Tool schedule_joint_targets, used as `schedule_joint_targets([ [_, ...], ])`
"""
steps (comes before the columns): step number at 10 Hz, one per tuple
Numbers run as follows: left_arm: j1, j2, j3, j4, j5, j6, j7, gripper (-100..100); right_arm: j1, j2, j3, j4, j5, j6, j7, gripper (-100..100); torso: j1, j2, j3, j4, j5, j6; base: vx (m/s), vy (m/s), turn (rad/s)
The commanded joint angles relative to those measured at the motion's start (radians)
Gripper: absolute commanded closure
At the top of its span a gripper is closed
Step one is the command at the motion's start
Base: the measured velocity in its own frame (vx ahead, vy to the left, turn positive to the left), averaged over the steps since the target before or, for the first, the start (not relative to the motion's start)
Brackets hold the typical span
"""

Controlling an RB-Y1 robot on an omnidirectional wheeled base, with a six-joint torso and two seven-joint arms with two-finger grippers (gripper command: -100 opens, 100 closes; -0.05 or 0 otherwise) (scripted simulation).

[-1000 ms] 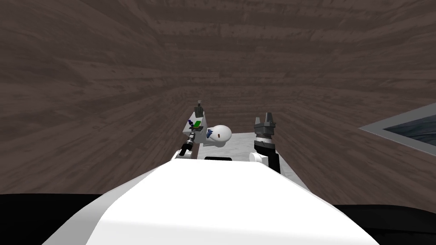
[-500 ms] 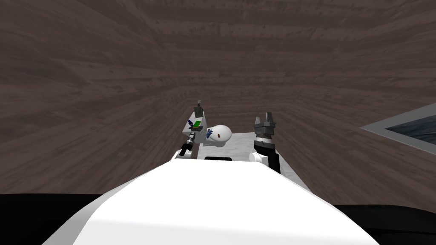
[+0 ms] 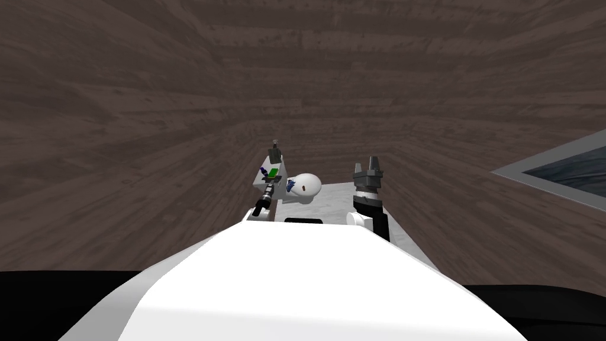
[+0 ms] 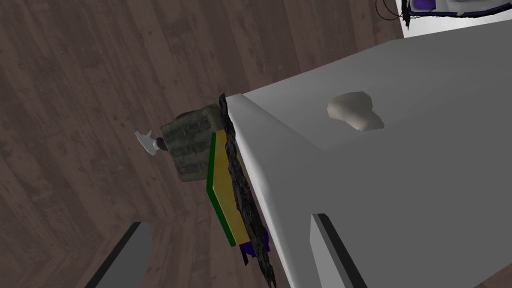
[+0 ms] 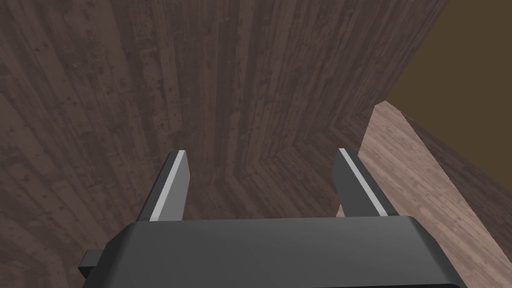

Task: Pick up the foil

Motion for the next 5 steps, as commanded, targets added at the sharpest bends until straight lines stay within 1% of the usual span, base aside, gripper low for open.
schedule_joint_targets([
  [1,-0.016,-0.019,-0.026,0.025,0.025,-0.021,0.028,-100,0.0,0.0,0.0,0.0,0.0,0.0,0.0,0,0.0,0.0,0.0,0.0,0.0,0.0,-0.062,0.117,-0.087],
  [2,-0.025,-0.04,-0.041,0.035,0.039,-0.03,0.043,-100,0.0,0.0,0.0,0.0,0.0,0.0,0.0,0,0.001,0.0,0.0,0.0,0.0,0.0,-0.047,0.097,-0.115],
  [3,-0.019,-0.03,-0.031,0.03,0.029,-0.025,0.031,-100,0.0,0.0,0.0,0.0,0.0,0.0,0.0,0,0.0,0.0,0.0,0.0,0.0,0.0,-0.019,0.04,-0.029],
  [4,-0.02,-0.032,-0.033,0.03,0.031,-0.027,0.034,0,0.0,0.0,0.0,0.0,0.0,0.0,0.0,0,-0.002,-0.002,-0.001,0.0,0.0,0.0,-0.004,0.008,0.004],
  [5,-0.07,-0.036,-0.035,0.08,0.04,-0.038,0.025,-100,0.0,0.0,0.0,0.0,0.0,0.0,0.0,0,-0.005,-0.003,-0.001,0.0,-0.001,0.0,-0.03,0.005,0.121],
])
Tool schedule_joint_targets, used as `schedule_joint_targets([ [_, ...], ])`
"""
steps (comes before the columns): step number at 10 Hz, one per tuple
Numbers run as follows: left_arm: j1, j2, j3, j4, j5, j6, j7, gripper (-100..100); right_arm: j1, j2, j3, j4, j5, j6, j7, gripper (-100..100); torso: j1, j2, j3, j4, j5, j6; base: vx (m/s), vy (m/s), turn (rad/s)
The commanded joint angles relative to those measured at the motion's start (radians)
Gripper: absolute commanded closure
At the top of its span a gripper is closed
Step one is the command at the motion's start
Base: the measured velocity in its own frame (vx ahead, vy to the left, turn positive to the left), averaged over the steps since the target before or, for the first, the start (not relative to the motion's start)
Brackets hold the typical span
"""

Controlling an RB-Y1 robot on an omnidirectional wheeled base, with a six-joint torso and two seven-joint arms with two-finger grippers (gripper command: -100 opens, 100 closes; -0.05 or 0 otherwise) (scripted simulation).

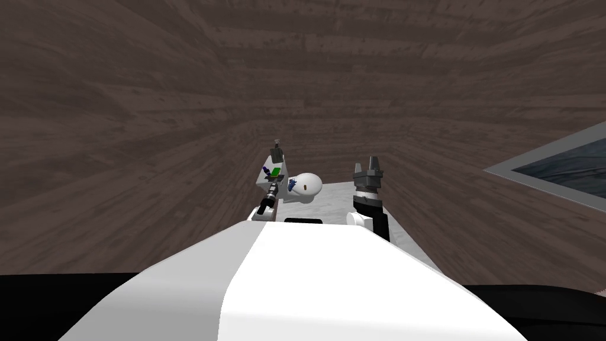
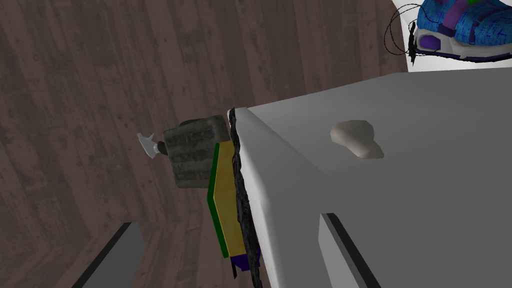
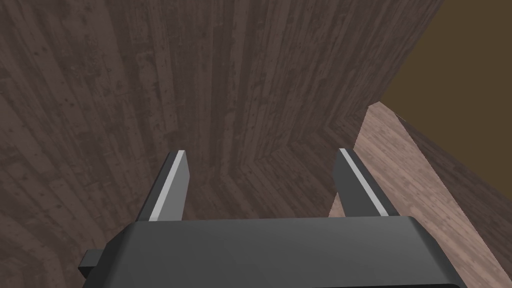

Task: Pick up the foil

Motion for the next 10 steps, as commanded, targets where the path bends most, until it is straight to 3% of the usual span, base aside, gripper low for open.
schedule_joint_targets([
  [1,-0.037,-0.001,0.0,0.044,0.005,-0.005,-0.005,-100,0.0,0.0,0.0,0.0,0.0,0.0,0.0,0,0.0,0.0,0.0,0.0,0.0,0.0,-0.038,0.001,0.059],
  [3,-0.099,-0.005,-0.002,0.108,0.015,-0.016,-0.014,-100,0.0,0.0,0.0,0.0,0.0,0.0,0.0,0,0.0,0.001,0.001,0.0,0.0,0.0,-0.046,0.0,0.079],
  [4,-0.099,-0.005,-0.002,0.114,0.015,-0.016,-0.014,-100,0.0,0.0,0.0,0.0,0.0,0.0,0.0,0,-0.001,0.001,0.001,0.0,0.0,0.0,-0.011,0.001,-0.002],
  [7,-0.203,-0.012,-0.006,0.223,0.034,-0.039,-0.032,-100,0.0,0.0,0.0,0.0,0.0,0.0,0.0,0,-0.001,0.0,0.0,0.0,0.0,0.0,-0.035,0.005,0.09],
  [9,-0.223,-0.012,-0.006,0.254,0.034,-0.039,-0.032,-100,0.0,0.0,0.0,0.0,0.0,0.0,0.0,0,0.0,0.001,0.0,0.0,0.0,0.0,-0.025,0.001,0.027],
  [10,-0.267,-0.016,-0.008,0.289,0.044,-0.051,-0.041,-100,0.0,0.0,0.0,0.0,0.0,0.0,0.0,0,-0.001,0.0,0.0,0.0,0.0,0.0,-0.03,0.003,0.116],
])
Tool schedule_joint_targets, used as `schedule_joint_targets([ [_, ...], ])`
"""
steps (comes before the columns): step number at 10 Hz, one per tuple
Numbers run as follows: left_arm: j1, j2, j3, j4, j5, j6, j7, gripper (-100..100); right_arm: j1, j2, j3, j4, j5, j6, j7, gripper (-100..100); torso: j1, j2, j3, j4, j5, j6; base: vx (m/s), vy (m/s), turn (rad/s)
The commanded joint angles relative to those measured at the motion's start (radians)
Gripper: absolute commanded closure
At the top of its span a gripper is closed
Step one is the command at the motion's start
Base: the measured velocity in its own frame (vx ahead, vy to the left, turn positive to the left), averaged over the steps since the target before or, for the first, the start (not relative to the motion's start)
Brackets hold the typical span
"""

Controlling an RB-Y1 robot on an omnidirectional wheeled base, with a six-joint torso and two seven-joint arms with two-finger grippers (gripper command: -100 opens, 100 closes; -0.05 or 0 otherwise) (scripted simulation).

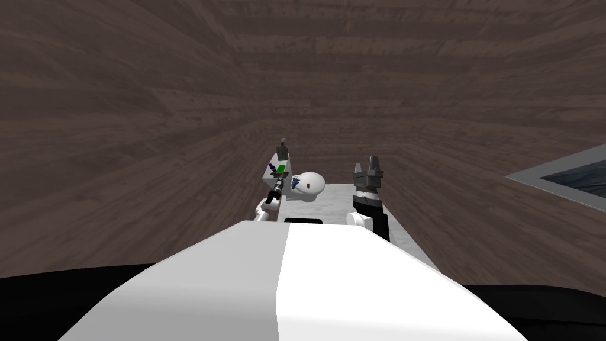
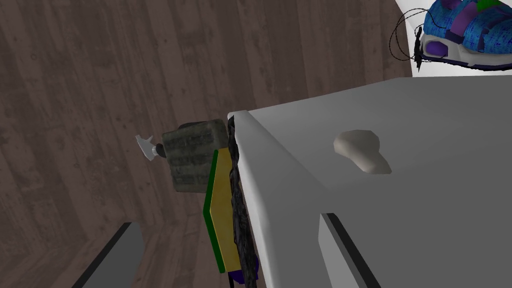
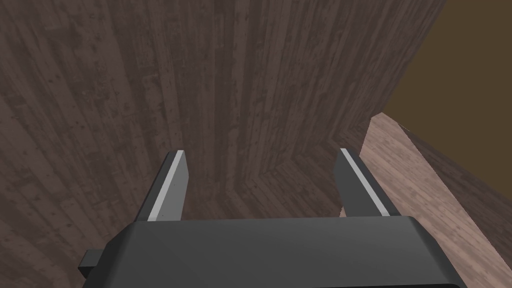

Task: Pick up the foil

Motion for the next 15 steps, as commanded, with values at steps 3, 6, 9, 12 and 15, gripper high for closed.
schedule_joint_targets([
  [3,-0.091,-0.004,-0.002,0.109,0.015,-0.025,-0.014,-100,0.0,0.0,0.0,0.0,0.0,0.0,0.0,0,0.0,0.0,0.0,0.0,0.0,0.0,-0.025,0.004,0.054],
  [6,-0.168,-0.008,-0.004,0.197,0.025,-0.037,-0.023,-100,0.0,0.0,0.0,0.0,0.0,0.0,0.0,0,0.0,0.001,0.0,0.0,0.0,0.0,-0.035,0.005,0.073],
  [9,-0.23,-0.012,-0.005,0.276,0.035,-0.048,-0.032,-100,0.0,0.0,0.0,0.0,0.0,0.0,0.0,0,0.0,0.001,0.001,0.0,0.0,0.0,-0.034,0.004,0.054],
  [12,-0.329,-0.019,-0.009,0.374,0.055,-0.071,-0.05,-100,0.0,0.0,0.0,0.0,0.0,0.0,0.0,0,0.0,-0.001,0.0,0.0,0.0,0.001,-0.037,0.006,0.095],
  [15,-0.344,-0.021,-0.007,0.404,0.054,-0.073,-0.051,100,0.0,0.0,0.0,0.0,0.0,0.0,0.0,0,0.0,-0.002,-0.001,0.001,0.0,0.0,-0.017,0.004,0.016],
])
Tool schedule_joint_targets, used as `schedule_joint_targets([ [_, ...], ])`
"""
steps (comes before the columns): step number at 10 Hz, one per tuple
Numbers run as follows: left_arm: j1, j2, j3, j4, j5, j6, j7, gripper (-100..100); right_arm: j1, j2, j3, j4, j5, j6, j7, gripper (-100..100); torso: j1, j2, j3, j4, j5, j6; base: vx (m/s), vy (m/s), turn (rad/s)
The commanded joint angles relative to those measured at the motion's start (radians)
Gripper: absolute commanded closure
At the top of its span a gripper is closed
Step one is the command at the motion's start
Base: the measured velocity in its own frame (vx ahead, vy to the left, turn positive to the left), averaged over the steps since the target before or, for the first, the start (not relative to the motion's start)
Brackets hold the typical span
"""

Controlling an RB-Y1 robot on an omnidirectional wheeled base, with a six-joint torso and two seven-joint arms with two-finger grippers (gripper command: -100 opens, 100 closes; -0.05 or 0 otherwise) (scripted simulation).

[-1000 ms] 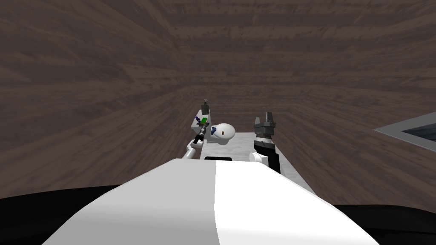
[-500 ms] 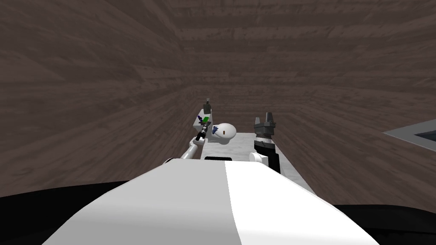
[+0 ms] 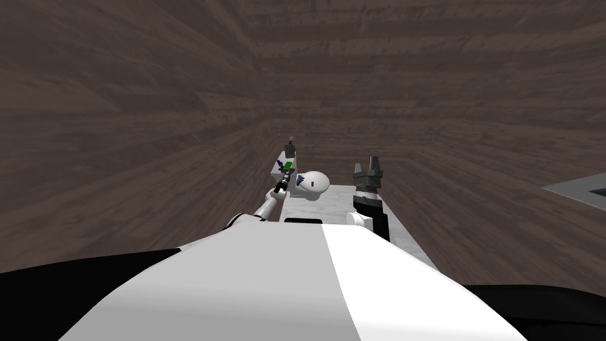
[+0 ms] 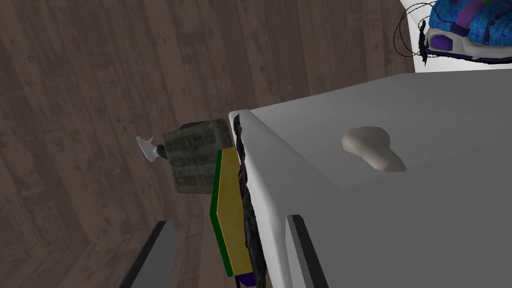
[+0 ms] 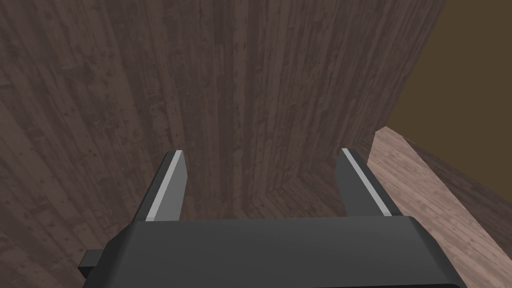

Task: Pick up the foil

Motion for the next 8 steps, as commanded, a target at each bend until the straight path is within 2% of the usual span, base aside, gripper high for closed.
schedule_joint_targets([
  [1,0.0,0.0,0.0,0.0,0.0,0.0,0.0,100,0.0,0.0,0.0,0.0,0.0,0.0,0.0,0,0.0,0.0,0.0,0.0,0.0,0.0,-0.008,0.0,0.004],
  [4,0.0,-0.003,-0.001,0.0,0.001,-0.002,0.004,100,0.0,0.0,0.0,0.0,0.0,0.0,0.0,0,-0.003,0.0,0.001,0.001,-0.003,-0.002,0.001,0.0,-0.009],
  [5,0.0,-0.003,-0.001,0.0,0.002,-0.002,0.004,0,0.0,0.0,0.0,0.0,0.0,0.0,0.0,0,-0.004,0.0,0.001,0.001,-0.003,-0.002,0.0,0.0,0.0],
  [6,0.051,0.006,0.0,-0.05,-0.009,0.013,0.01,100,0.0,0.0,0.0,0.0,0.0,0.0,0.0,0,-0.004,0.0,0.001,0.001,-0.003,-0.002,0.039,-0.008,-0.104],
  [7,0.051,0.006,0.0,-0.059,-0.009,0.013,0.01,100,0.0,0.0,0.0,0.0,0.0,0.0,0.0,0,-0.004,-0.002,-0.001,0.0,-0.003,-0.002,0.047,-0.003,-0.061],
  [8,0.094,0.01,0.001,-0.097,-0.019,0.024,0.019,100,0.0,0.0,0.0,0.0,0.0,0.0,0.0,0,-0.003,-0.004,-0.002,0.0,-0.003,-0.002,0.06,-0.002,-0.101],
])
